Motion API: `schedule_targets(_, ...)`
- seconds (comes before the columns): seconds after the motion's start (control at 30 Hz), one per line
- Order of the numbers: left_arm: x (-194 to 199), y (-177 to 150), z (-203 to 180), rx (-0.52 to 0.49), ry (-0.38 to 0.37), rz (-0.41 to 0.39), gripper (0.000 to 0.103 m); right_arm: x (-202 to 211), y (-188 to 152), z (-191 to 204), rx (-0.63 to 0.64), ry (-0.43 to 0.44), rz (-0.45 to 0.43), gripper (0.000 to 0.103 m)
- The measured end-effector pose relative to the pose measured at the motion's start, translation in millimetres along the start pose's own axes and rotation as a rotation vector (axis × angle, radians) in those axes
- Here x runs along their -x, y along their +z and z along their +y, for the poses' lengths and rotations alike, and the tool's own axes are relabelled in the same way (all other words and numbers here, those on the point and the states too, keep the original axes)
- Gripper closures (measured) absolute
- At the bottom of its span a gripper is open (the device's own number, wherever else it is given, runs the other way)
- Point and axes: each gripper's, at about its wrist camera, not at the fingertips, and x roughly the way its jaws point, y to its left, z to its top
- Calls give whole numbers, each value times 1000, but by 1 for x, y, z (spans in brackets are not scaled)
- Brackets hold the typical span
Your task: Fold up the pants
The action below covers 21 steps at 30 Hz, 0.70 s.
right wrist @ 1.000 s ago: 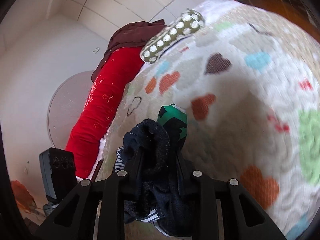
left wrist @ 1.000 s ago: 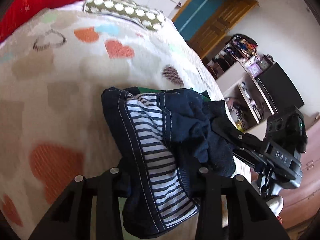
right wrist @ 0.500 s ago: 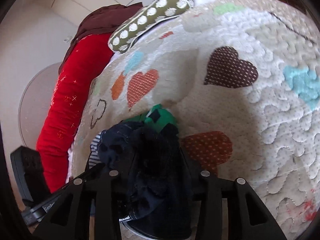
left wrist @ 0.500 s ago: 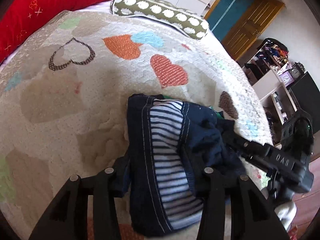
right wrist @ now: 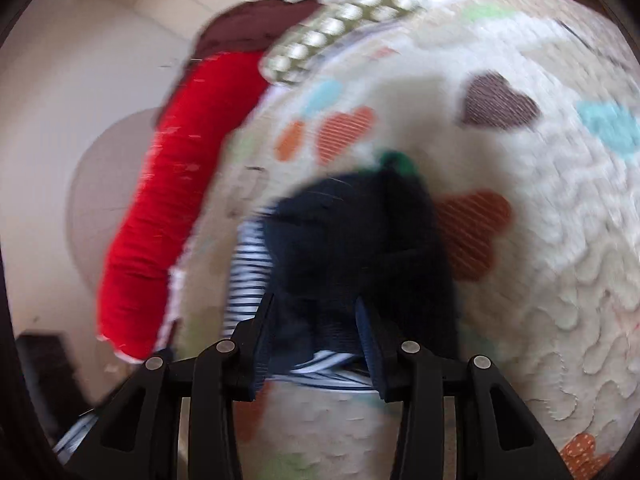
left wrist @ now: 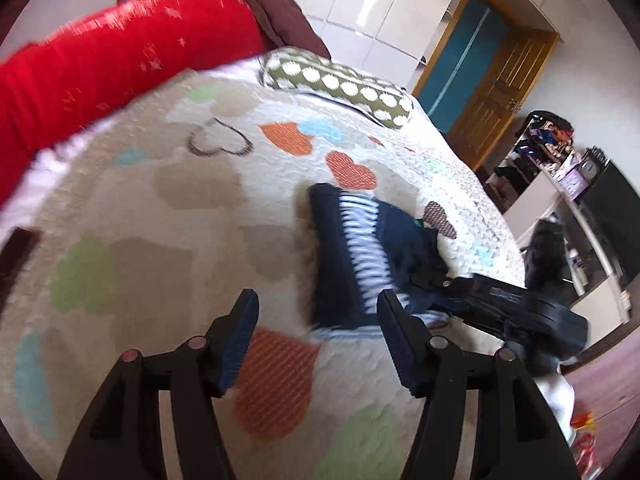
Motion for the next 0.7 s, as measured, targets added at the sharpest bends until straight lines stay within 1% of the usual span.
schedule_targets(0.07,17,-6,-2,-26,44,-37,40,11,-8,-8,-34,35,-25,60)
schedule_targets(0.1,28,-10,-3,-40,68,-71,38,20,-14,-6,-27,37,-43,60)
schedule_targets(0.17,48,-16,-8,-57,115,-147,34,43,-29,3,25,27,-82,59)
schedule_targets(0.2,60,-20,-12,-65,145,-195,31,55,-39,9,62,7,-107,59)
schedule_targets(0.27,84,-28,-24,-81,198,-295,24,77,-62,20,123,-25,-158,58)
schedule_targets(0.33,103,-37,-33,-87,213,-372,12,94,-80,27,162,-50,-192,55)
schedule_targets(0.37,113,-43,-38,-87,215,-415,10,104,-91,31,177,-65,-218,54)
schedule_targets(0.43,126,-49,-46,-93,218,-472,2,118,-106,33,186,-74,-256,52)
schedule_targets(0.47,133,-53,-50,-99,222,-495,1,122,-111,34,185,-77,-275,50)
schedule_targets(0.5,138,-55,-54,-108,231,-509,0,128,-118,34,177,-81,-292,45)
schedule_targets(0.53,140,-56,-56,-114,245,-513,0,131,-123,32,165,-82,-302,44)
schedule_targets(0.6,142,-57,-61,-131,278,-516,0,133,-128,26,128,-78,-307,44)
schedule_targets(0.63,141,-58,-62,-142,282,-523,0,132,-129,23,113,-85,-307,44)
schedule_targets(0.7,129,-61,-63,-161,308,-504,0,127,-130,21,97,-132,-315,44)
